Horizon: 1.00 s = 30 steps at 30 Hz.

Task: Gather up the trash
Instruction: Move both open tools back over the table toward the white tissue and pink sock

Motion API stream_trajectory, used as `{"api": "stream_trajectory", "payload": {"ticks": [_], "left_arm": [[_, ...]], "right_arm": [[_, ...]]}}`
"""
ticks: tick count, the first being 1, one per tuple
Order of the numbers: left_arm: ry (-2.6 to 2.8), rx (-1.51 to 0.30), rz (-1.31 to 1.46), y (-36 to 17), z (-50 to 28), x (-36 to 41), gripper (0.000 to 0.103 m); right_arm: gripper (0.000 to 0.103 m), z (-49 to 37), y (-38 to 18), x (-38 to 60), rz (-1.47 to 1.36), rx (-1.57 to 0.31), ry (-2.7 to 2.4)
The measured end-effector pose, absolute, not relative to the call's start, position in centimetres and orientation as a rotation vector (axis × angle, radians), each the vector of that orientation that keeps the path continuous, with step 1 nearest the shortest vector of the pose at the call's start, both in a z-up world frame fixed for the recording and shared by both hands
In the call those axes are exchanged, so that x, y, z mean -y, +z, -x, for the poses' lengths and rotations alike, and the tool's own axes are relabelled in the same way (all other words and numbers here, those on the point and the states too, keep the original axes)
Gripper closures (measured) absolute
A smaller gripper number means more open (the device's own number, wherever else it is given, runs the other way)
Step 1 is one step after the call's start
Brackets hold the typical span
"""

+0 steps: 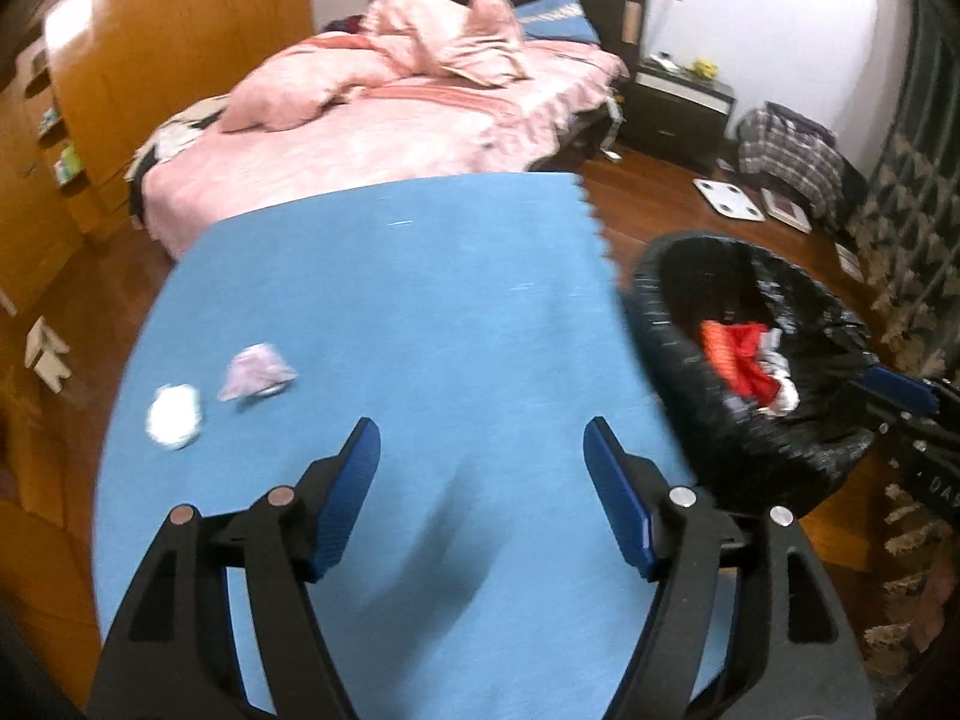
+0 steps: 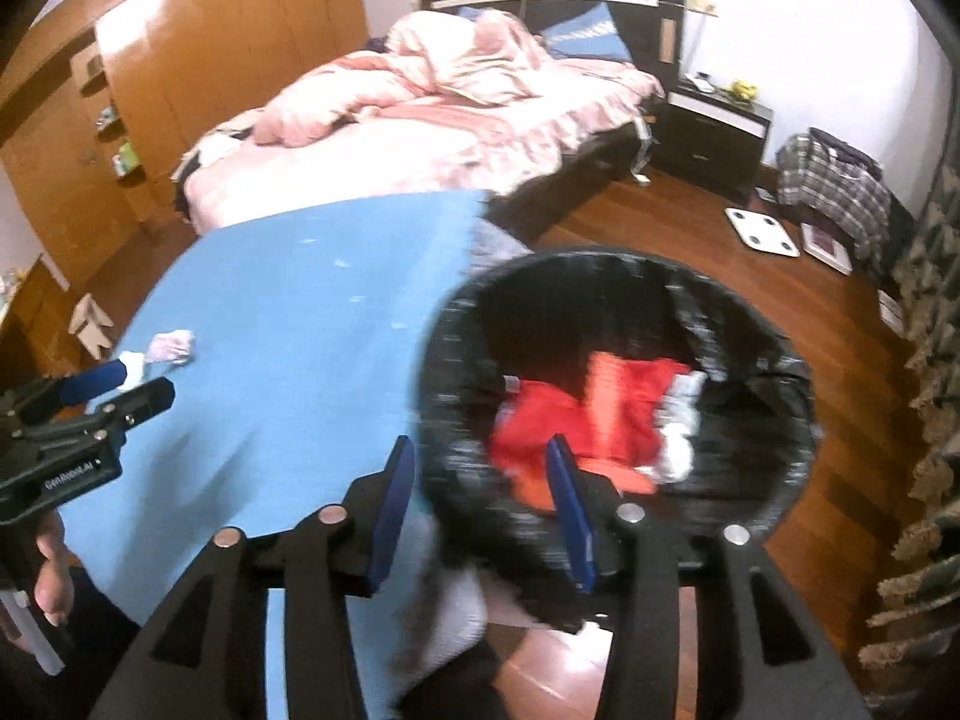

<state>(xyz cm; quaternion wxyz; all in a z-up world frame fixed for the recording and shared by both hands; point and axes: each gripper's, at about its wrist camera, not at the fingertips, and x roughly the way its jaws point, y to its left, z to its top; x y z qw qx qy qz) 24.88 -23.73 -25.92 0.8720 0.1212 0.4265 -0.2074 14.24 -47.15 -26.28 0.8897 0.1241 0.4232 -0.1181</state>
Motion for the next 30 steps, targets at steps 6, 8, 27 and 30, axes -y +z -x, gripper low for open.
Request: {"api": "stream_trajectory", "payload": {"ticks": [6,8,27,30], "left_arm": [[-0.336,-0.866,-0.249,-25.5,-26.8,15.4,0.033],[-0.299,-0.861,-0.236,-25.4,-27.7,12.3,0.032],[-0.225,-0.867,-0.196,-29.4,-36.6,0.6,0.032],[-0.234,-0.87,-0.198,-30.4,-37.6,0.1,0.032]], "right_arm": [[0.057,-17.6,-26.4,40.1,-0.25,-0.872,-0.151],[0.057,-18.6,-26.6,38.0,-0.235,-0.866,-0.134],[0.057,-31.0,-30.1,22.6,-0.135,-0.834,-0.008],[0.057,-33.4,-30.9,21.3,-0.152,-0.834,-0.004]]}}
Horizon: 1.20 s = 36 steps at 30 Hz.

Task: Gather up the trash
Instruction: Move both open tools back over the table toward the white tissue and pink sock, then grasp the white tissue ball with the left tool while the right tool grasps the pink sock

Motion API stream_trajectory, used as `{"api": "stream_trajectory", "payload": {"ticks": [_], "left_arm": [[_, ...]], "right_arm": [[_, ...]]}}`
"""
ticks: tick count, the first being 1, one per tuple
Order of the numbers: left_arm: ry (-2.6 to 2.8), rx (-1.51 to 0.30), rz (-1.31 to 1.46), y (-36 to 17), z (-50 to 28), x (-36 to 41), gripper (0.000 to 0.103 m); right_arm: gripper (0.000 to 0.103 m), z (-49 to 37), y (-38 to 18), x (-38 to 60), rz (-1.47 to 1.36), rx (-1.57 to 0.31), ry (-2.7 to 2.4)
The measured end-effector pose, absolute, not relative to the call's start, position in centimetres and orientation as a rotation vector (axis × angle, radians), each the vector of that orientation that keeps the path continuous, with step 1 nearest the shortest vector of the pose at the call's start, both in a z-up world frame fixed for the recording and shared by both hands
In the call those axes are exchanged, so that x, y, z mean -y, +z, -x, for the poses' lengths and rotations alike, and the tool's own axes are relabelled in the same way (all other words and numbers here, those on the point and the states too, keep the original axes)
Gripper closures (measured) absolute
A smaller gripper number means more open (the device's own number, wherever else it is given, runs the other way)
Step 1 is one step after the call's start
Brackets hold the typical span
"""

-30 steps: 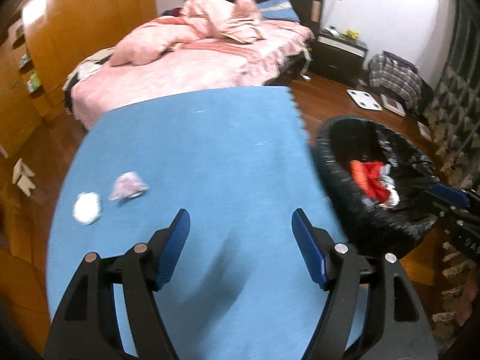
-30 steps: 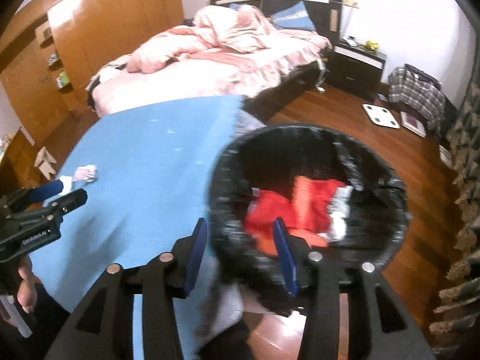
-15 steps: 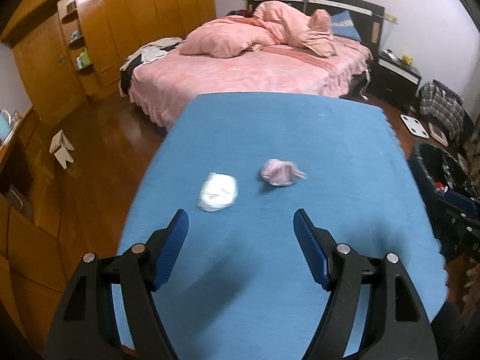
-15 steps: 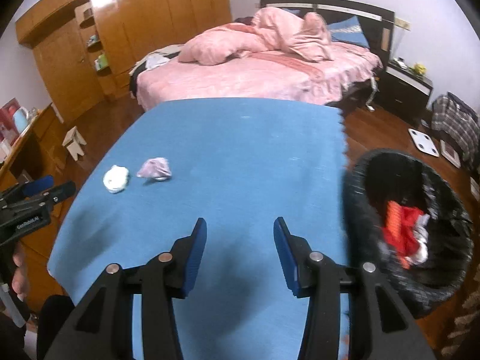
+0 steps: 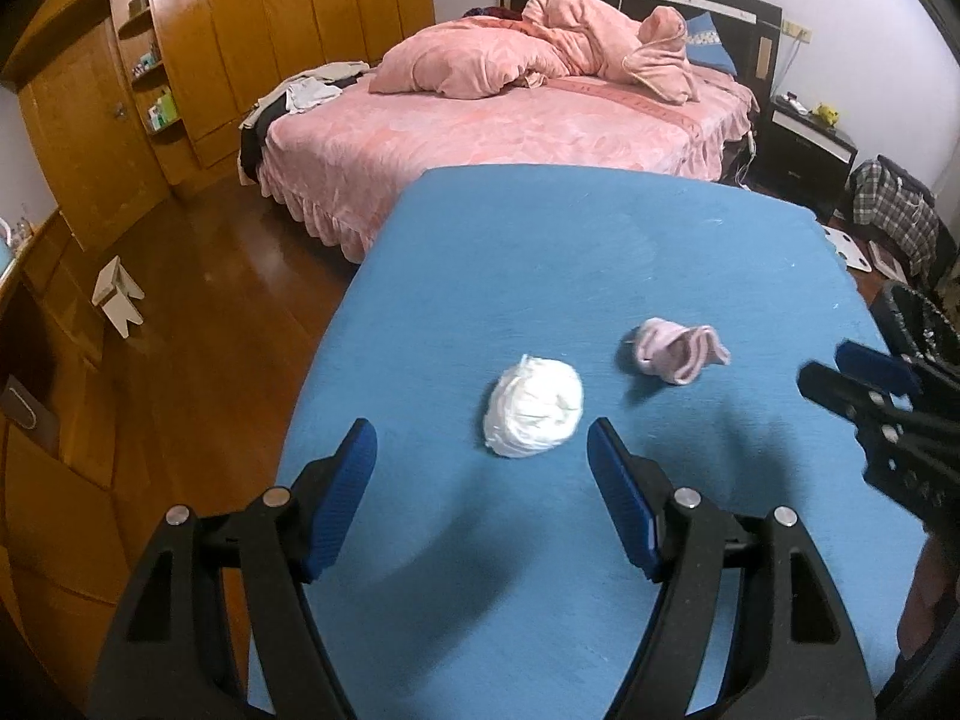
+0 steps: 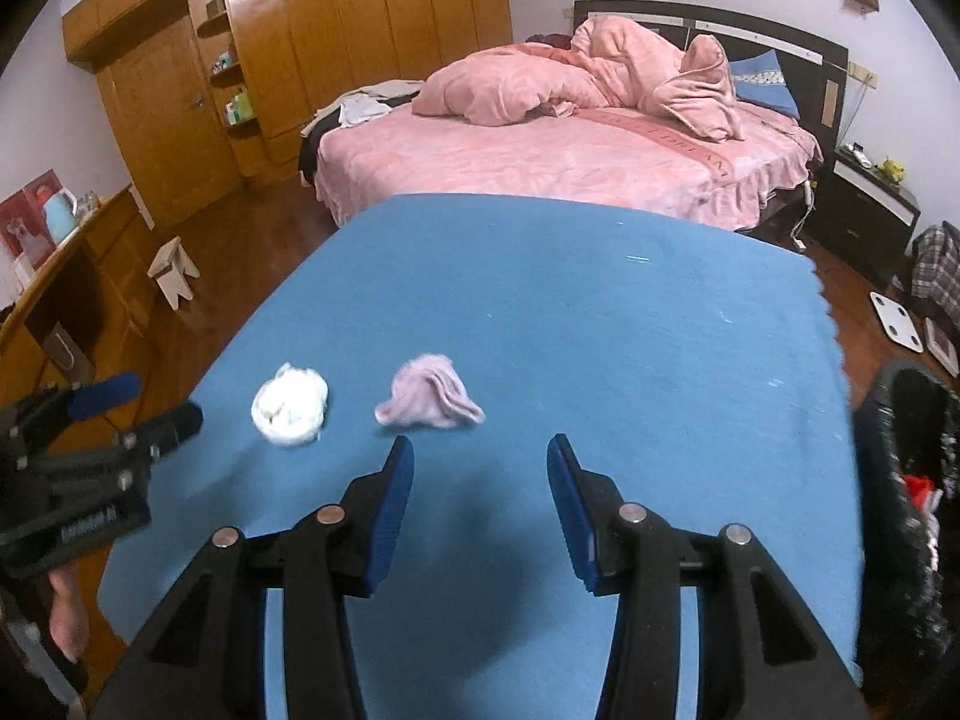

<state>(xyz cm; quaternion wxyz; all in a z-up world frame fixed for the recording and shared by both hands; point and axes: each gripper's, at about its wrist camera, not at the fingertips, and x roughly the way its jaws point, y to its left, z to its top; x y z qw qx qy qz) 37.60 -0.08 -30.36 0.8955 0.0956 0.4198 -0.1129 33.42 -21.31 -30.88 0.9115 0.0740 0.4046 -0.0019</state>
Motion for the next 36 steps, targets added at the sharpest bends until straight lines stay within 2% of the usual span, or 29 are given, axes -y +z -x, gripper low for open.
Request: {"api": "stream_trajectory", "payload": {"ticks": [16,25,36], "left_arm": [[-0.277,-0.906,-0.182,-34.2,-41.1,-1.3,0.032],[-0.304,-0.921,-0.167,-34.8,-41.7,0.0,0.032],[-0.322,-0.941,-0.158,-35.4,-41.9,1.1,0.032]], "right_arm": [[0.057,-39.0,-35.8,18.6,-0.149,-0.892,-0.002],[0.088,-39.2,-35.9,18.8,-0.159,-0.899,0.044],[0.09,-38.7,-35.2,19.8,-0.161,-0.892,0.037]]}}
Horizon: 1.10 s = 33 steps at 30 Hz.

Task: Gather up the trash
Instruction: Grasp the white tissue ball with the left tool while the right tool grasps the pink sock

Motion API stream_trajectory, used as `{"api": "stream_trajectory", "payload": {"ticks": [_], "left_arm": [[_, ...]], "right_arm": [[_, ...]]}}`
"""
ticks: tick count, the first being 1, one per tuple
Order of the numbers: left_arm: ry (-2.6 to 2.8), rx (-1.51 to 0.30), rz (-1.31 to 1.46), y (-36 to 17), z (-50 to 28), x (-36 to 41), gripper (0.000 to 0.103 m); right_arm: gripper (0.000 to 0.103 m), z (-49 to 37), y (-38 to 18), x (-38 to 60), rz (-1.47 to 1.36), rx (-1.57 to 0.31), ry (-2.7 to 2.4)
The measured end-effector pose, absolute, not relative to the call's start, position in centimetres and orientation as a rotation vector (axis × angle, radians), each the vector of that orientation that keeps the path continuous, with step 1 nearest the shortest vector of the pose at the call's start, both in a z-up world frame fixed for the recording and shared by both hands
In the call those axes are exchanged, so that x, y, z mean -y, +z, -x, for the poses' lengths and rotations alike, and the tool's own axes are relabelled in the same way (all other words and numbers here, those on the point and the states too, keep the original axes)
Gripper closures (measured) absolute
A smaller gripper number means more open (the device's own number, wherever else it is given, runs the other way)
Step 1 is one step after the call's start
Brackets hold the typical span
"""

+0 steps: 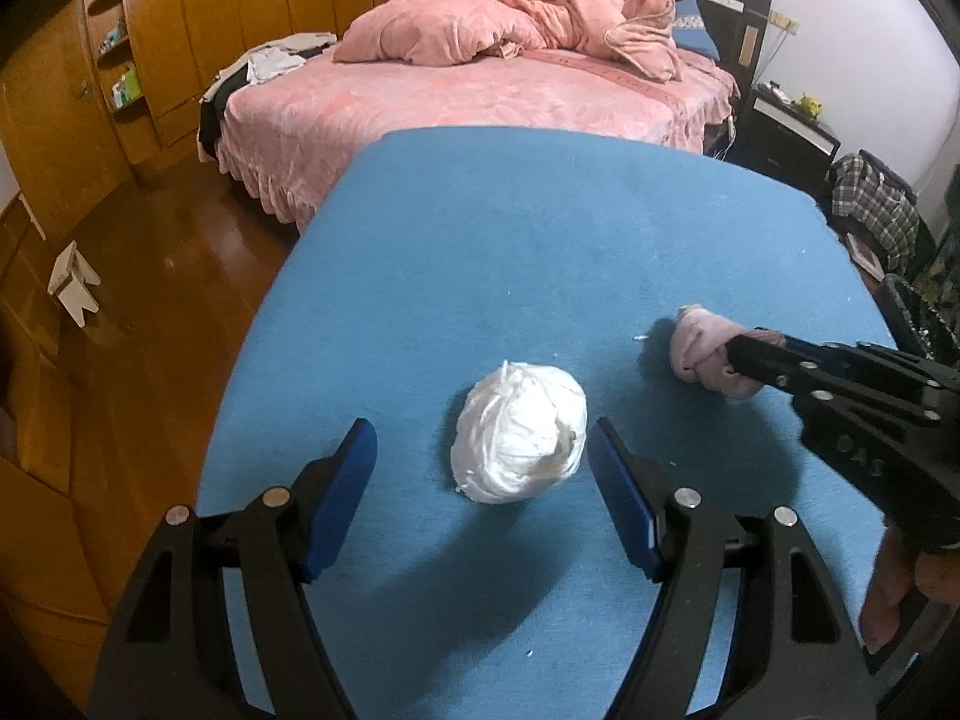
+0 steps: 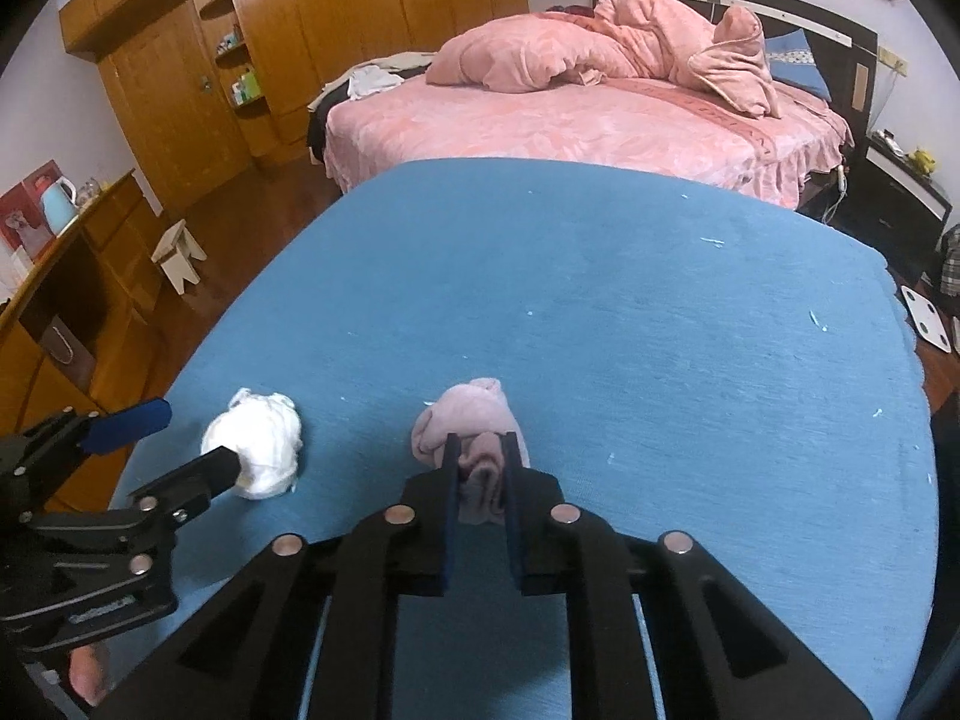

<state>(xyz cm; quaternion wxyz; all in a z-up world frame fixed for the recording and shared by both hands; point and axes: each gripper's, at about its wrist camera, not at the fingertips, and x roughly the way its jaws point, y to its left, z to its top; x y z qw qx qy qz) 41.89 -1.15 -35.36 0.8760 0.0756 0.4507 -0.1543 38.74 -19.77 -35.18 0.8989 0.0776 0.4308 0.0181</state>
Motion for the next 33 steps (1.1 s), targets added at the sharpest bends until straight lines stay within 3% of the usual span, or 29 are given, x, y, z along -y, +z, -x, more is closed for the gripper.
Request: {"api": "stream_trajectory", "payload": {"ticks": [5,7,9,12,18,33], "left_arm": [[-0.321,-0.999,-0.153,-37.8,-42.9,1.7,0.033],[-0.329,-1.011,-0.136,-38.3,-43.0,1.8,0.042],[-0.343,-1.007,-0.133,-38.1,-42.9,2.1,0.064],[-0.346,-1.0,-0.14,-37.6,-42.8,2.5,0.073],[-0.337,-0.993,-0.129,-36.5,-42.2,2.7,0.077],[-0.261,-0.921,-0.12,-30.2,-38.3,3.5,0.078]], "right_arm": [[0.09,-38.5,-35.5,20.4,-0.164,-0.899,0.036],[0.09,-38.6,-35.7,20.7,-0.165,-0.899,0.037],[0.09,-38.6,-35.6,20.8,-0.167,-0.899,0.041],[0.09,-38.6,-35.5,20.9,-0.166,-0.897,0.047],[0.09,-38.2,-34.9,21.4,-0.169,-0.892,0.05],[0.09,-34.6,-29.8,22.6,-0.082,-0.835,0.053]]}}
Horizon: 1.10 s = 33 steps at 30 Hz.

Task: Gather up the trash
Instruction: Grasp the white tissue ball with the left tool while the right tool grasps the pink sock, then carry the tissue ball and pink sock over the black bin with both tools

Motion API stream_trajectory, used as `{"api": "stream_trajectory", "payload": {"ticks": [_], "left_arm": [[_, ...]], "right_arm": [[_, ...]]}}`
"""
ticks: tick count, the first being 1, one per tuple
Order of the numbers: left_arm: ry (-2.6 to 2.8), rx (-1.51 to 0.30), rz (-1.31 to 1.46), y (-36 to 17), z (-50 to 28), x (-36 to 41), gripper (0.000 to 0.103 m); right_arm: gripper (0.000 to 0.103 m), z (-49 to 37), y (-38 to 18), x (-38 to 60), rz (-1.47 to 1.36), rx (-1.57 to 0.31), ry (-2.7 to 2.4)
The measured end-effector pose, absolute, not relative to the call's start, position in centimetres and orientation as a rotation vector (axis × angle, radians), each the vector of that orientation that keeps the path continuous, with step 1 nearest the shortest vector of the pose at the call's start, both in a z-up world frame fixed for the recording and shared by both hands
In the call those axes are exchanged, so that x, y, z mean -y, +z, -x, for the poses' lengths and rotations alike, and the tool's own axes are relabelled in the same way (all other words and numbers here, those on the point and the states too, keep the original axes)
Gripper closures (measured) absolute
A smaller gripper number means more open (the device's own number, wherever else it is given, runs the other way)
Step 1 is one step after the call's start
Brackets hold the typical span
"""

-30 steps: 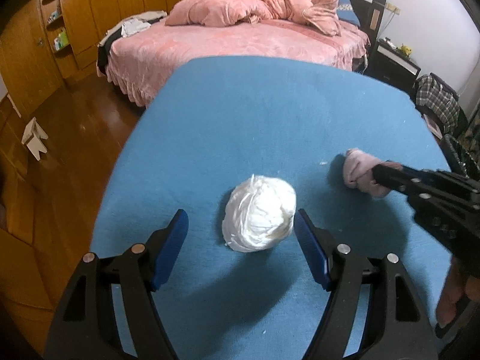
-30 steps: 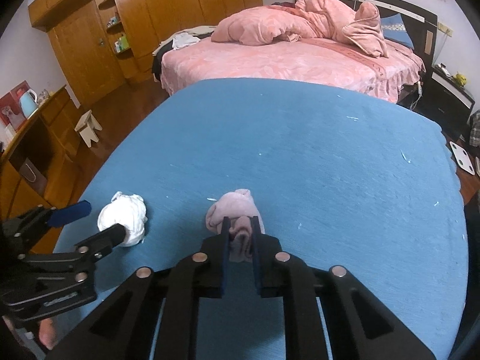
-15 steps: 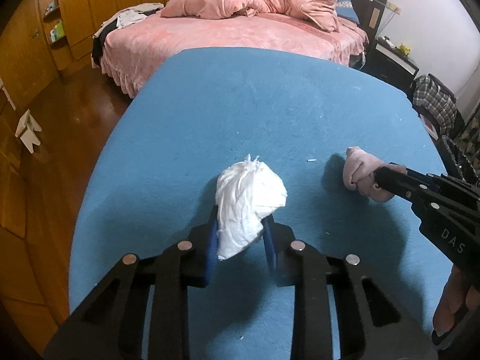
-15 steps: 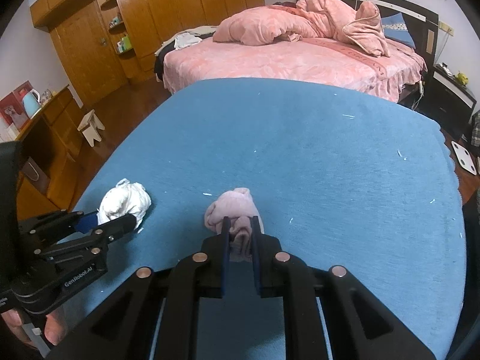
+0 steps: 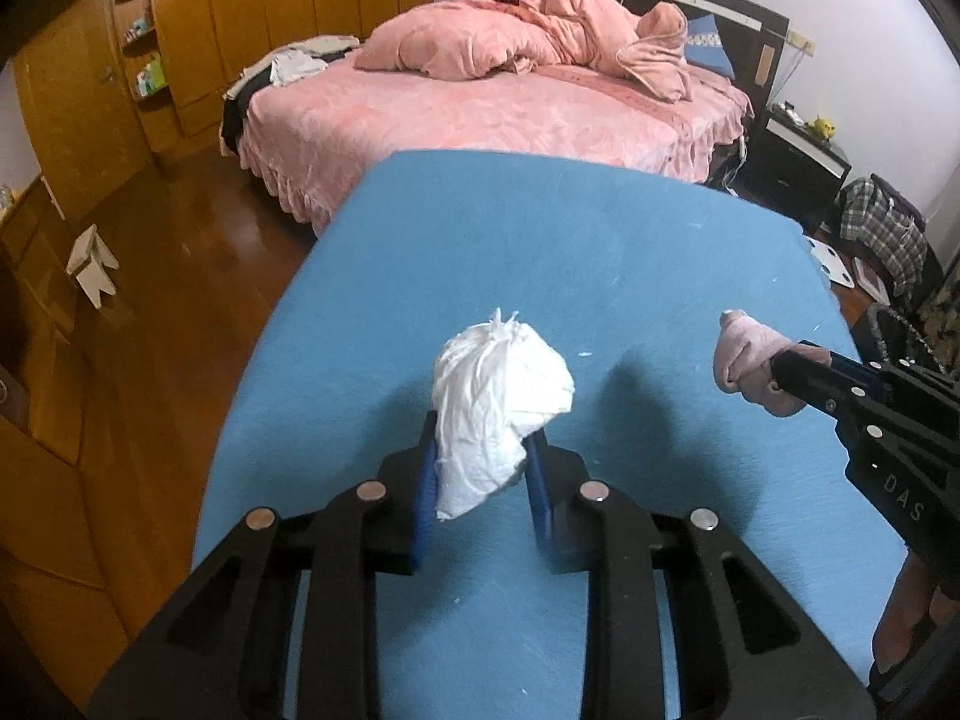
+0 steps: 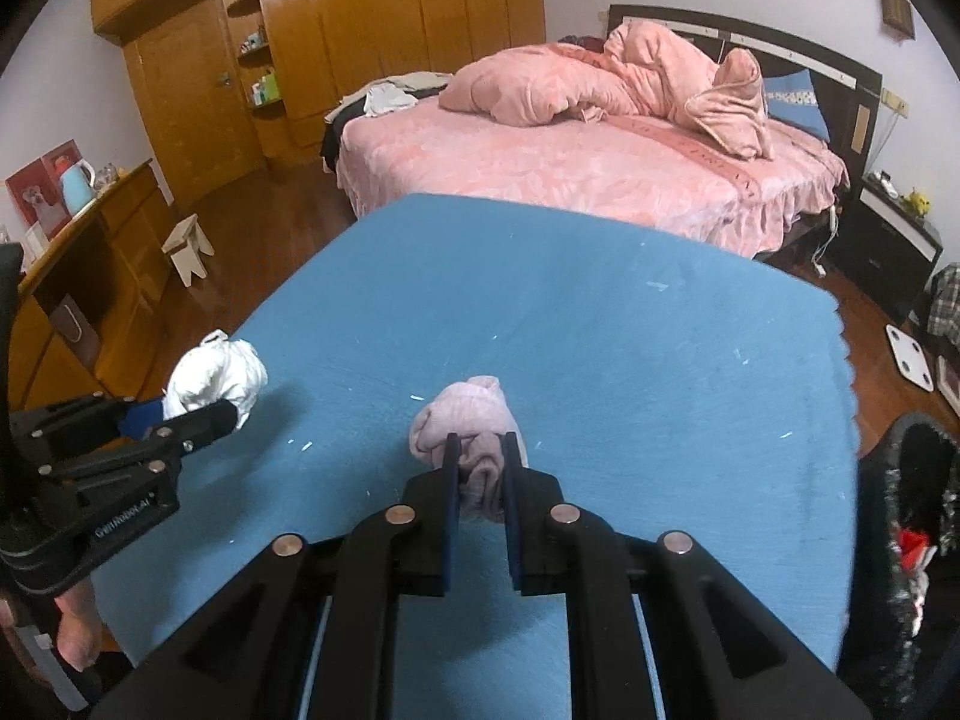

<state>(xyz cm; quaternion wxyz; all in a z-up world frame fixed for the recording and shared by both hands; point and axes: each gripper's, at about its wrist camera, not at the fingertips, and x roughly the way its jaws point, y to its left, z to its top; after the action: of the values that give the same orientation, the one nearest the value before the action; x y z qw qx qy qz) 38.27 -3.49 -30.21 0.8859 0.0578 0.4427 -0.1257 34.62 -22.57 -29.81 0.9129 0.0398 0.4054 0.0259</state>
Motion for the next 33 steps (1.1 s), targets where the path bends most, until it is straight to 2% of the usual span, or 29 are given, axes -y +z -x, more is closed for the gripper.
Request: {"api": "stream_trajectory", "payload": {"ticks": [15,33], "left_arm": [[-0.238,-0.887,-0.166,-25.6,-33.4,8.4,0.078],[-0.307,-0.869,-0.222,-22.0,-27.2,21.0,0.078]], "right_arm": [[0.09,-29.5,-24.9,27.0,-0.042,-0.778,0.025],[0.09,-22.0,-21.7,38.1,-0.075,-0.809,-0.072]]}}
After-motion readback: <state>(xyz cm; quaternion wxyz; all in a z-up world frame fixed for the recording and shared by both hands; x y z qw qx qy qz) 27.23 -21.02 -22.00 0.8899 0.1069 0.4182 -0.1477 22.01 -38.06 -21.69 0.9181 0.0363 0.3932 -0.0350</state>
